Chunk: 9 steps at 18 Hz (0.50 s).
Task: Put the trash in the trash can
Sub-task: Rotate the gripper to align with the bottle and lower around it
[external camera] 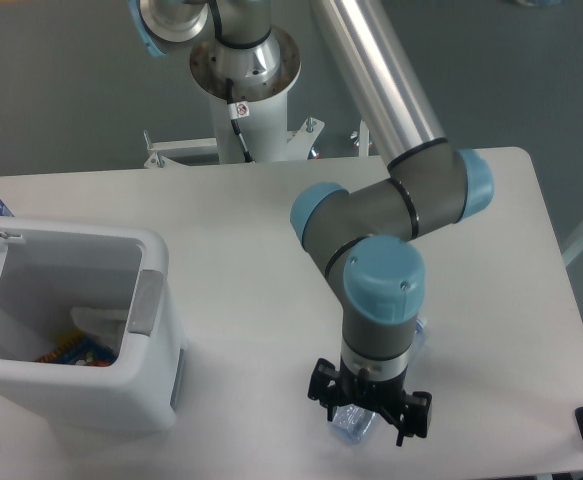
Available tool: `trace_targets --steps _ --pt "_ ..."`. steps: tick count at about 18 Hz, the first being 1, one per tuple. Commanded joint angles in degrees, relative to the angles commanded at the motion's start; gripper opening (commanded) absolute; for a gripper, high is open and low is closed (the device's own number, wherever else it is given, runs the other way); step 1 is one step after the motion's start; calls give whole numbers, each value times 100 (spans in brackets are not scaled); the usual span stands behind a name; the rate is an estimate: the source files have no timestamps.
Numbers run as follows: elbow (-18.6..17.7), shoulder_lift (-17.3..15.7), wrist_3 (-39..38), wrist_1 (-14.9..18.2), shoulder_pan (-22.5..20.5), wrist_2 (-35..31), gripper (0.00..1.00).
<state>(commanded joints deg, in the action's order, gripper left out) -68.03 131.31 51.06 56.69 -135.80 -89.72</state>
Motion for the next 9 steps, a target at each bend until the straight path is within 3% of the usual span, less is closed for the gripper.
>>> trace_targets --steps 9 --pt "-106 150 18 -53 176 -493 99"
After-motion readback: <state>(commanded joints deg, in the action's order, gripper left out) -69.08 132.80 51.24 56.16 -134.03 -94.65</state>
